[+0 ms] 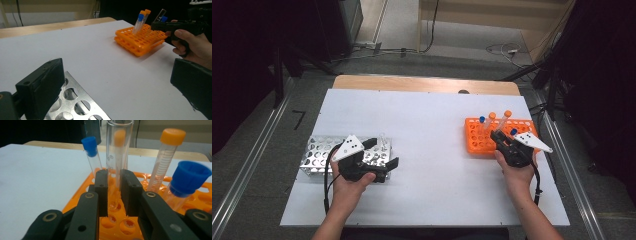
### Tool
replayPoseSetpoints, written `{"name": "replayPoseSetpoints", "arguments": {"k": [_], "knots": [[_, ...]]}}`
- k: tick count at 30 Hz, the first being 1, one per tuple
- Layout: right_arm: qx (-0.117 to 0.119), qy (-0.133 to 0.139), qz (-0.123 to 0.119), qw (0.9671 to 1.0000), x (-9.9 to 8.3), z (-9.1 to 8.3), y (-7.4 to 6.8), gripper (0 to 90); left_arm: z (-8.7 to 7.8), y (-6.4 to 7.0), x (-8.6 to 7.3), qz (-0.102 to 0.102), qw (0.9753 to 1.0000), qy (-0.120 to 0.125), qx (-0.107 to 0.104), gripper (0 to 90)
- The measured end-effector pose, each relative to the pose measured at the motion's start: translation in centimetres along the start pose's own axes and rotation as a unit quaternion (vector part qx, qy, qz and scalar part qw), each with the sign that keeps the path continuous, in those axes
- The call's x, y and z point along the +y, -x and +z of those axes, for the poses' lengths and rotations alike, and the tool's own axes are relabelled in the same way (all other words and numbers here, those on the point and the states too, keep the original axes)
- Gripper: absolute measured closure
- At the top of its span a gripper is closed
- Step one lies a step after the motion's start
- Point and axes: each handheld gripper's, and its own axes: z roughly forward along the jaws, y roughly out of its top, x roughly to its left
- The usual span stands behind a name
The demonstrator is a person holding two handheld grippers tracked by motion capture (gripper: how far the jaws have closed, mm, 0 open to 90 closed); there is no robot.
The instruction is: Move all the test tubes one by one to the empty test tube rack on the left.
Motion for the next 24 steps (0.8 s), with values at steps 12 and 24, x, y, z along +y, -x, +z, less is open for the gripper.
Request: {"name": "replayPoseSetpoints", "arguments": {"k": [12,24], "knots": [[0.066,-0.007,-0.022,0.9976,0.8,-1.5,-2.0,74.3,0.4,0.7,0.2,0.005,0.9999,0.001,-0.009,0.0],[0.143,-0.024,-0.049,0.9881,1.0,-1.7,-5.4,74.3,0.8,1.4,0.4,0.009,0.9998,-0.001,-0.02,0.0]]}}
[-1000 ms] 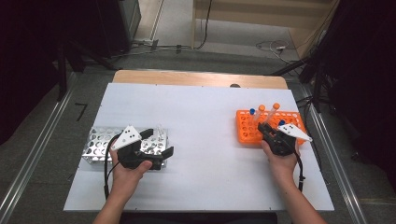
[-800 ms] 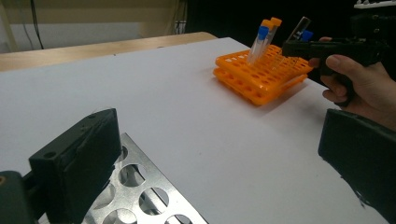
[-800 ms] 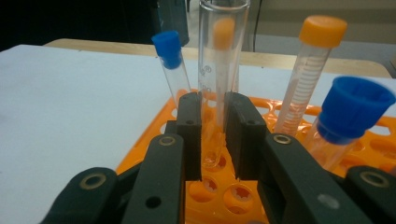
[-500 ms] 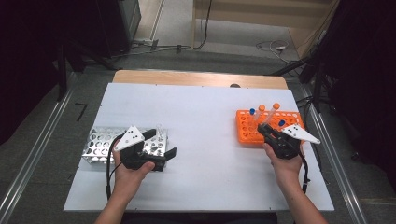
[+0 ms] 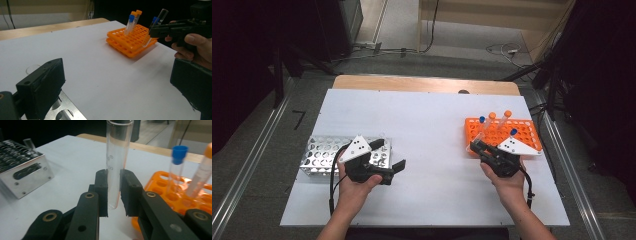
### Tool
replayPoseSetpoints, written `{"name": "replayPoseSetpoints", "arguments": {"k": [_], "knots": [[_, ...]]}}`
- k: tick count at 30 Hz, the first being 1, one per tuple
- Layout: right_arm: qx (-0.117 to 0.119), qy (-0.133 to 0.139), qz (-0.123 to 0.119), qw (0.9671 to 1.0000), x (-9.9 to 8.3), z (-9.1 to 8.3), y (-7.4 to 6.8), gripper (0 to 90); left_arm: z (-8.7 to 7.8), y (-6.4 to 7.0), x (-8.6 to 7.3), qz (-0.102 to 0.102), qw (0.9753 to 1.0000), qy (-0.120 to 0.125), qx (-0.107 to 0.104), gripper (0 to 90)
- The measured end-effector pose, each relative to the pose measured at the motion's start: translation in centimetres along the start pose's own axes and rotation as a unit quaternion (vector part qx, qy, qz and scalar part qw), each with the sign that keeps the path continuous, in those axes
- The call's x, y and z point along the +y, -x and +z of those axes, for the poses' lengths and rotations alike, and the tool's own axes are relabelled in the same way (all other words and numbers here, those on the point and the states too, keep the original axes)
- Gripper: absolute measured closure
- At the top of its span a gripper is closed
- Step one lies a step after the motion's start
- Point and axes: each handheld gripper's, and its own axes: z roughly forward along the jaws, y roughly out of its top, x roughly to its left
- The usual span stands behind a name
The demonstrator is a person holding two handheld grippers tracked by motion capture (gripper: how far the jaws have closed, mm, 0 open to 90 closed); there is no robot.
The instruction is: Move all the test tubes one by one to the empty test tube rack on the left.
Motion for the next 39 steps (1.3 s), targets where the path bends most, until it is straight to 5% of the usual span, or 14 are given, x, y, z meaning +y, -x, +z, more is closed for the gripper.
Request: {"name": "replayPoseSetpoints", "arguments": {"k": [20,26,39], "knots": [[0.085,-0.022,-0.042,0.9952,0.1,1.3,-4.9,74.3,1.4,2.0,0.7,0.009,0.9994,0.003,-0.032,6.2],[0.104,-0.027,-0.051,0.9929,0.1,1.6,-5.8,74.3,2.4,3.1,0.9,0.017,0.999,-0.01,-0.04,22.4],[0.145,-0.048,-0.08,0.985,0.0,2.5,-8.5,74.3,4.1,4.7,1.2,0.037,0.9932,-0.02,-0.108,55.1]]}}
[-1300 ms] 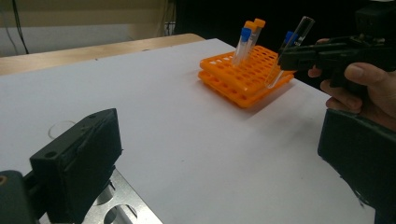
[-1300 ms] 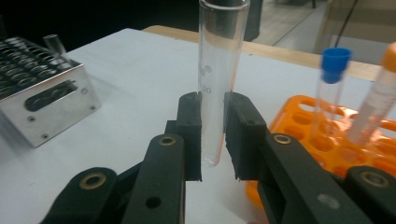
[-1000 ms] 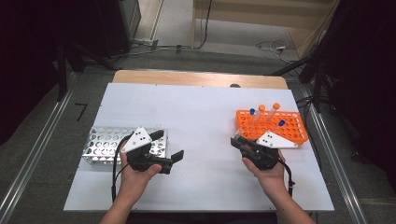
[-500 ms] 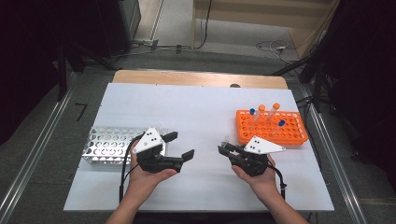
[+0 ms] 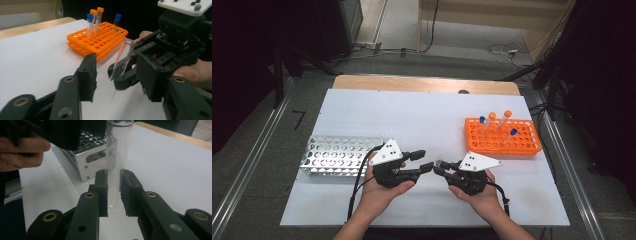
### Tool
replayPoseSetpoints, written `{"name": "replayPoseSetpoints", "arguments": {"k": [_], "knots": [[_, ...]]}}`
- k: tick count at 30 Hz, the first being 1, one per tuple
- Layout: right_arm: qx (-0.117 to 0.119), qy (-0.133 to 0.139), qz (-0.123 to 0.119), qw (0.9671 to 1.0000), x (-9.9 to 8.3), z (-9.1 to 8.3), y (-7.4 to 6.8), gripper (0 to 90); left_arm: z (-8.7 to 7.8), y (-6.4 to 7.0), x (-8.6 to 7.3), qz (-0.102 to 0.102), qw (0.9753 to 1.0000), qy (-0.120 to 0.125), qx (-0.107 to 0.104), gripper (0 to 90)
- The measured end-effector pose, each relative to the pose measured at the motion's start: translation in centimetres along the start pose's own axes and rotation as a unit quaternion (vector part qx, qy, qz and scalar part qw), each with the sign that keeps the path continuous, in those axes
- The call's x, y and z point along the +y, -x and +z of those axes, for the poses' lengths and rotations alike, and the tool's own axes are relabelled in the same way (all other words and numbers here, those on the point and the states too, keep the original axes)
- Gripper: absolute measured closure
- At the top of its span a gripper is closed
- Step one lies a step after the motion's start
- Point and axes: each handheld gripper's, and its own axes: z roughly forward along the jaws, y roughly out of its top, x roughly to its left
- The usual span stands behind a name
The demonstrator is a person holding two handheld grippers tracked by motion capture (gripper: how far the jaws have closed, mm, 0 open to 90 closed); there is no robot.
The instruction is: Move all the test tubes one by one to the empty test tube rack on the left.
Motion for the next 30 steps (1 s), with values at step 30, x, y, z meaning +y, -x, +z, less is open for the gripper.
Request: {"name": "replayPoseSetpoints", "arguments": {"k": [30], "knots": [[0.034,-0.021,-0.01,0.9992,0.3,0.9,-1.2,73.9,1.2,0.8,-0.2,0.04,0.9989,-0.022,0.012,75.9]]}}
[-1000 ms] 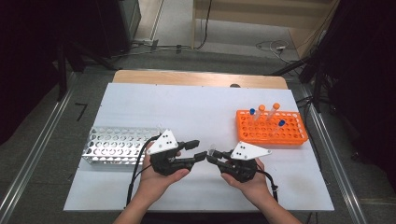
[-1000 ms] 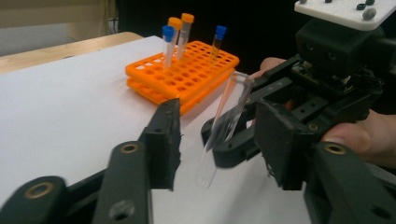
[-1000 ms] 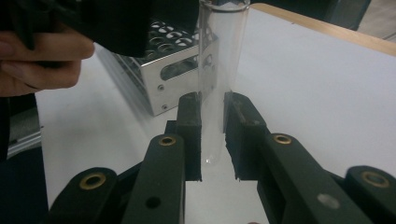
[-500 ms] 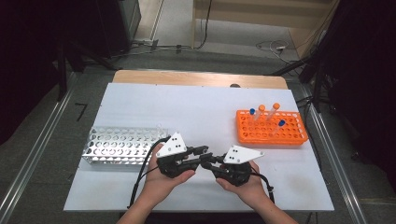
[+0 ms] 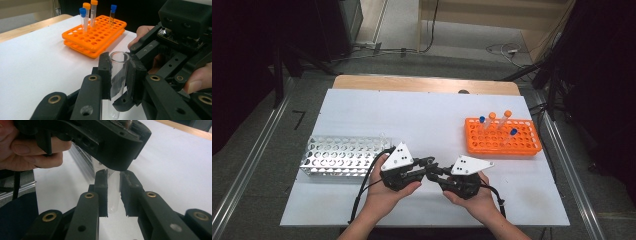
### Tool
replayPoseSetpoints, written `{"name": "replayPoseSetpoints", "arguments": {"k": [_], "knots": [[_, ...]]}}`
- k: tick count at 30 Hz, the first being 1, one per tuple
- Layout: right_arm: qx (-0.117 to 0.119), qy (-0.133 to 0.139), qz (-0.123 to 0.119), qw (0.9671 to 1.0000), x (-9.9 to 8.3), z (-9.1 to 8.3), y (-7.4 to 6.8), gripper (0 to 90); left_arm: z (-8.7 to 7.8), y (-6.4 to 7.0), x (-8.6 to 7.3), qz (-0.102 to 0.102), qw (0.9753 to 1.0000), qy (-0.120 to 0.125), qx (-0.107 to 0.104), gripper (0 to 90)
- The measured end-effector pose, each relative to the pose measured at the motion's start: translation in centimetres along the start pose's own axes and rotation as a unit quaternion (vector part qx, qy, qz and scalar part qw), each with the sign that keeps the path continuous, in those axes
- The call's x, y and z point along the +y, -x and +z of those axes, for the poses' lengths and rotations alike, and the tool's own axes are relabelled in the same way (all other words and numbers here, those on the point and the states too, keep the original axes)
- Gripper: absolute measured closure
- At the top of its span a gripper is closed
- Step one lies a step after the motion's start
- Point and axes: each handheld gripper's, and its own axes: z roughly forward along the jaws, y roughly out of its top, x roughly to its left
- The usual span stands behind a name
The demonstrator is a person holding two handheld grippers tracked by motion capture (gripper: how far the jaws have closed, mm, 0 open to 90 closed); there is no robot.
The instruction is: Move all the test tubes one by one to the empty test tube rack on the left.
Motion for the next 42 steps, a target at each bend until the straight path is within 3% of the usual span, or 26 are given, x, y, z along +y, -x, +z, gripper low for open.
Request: {"name": "replayPoseSetpoints", "arguments": {"k": [4,16,20,28,36,42], "knots": [[0.009,0.0,0.002,1.0,0.0,-0.1,0.2,70.6,-0.1,-0.1,0.0,-0.002,1.0,0.0,0.002,75.9],[-0.003,0.021,0.013,0.9997,0.0,-1.2,1.2,37.6,-0.6,-0.7,0.1,-0.012,0.9998,0.005,0.015,75.9],[-0.006,0.02,0.018,0.9996,-0.1,-1.4,1.4,33.6,-0.9,-1.0,0.1,-0.012,0.9997,0.007,0.021,76.0],[-0.014,0.02,0.02,0.9995,0.1,-1.9,2.0,17.3,-1.5,-1.5,0.3,-0.013,0.9993,0.004,0.034,76.0],[-0.033,0.02,0.028,0.9988,-0.2,-3.5,3.7,9.2,-2.3,-2.4,1.0,-0.01,0.9988,0.011,0.046,75.9],[-0.043,0.015,0.04,0.9981,-0.9,-5.1,5.1,3.9,-2.6,-3.5,1.2,-0.021,0.998,0.022,0.055,76.0]]}}
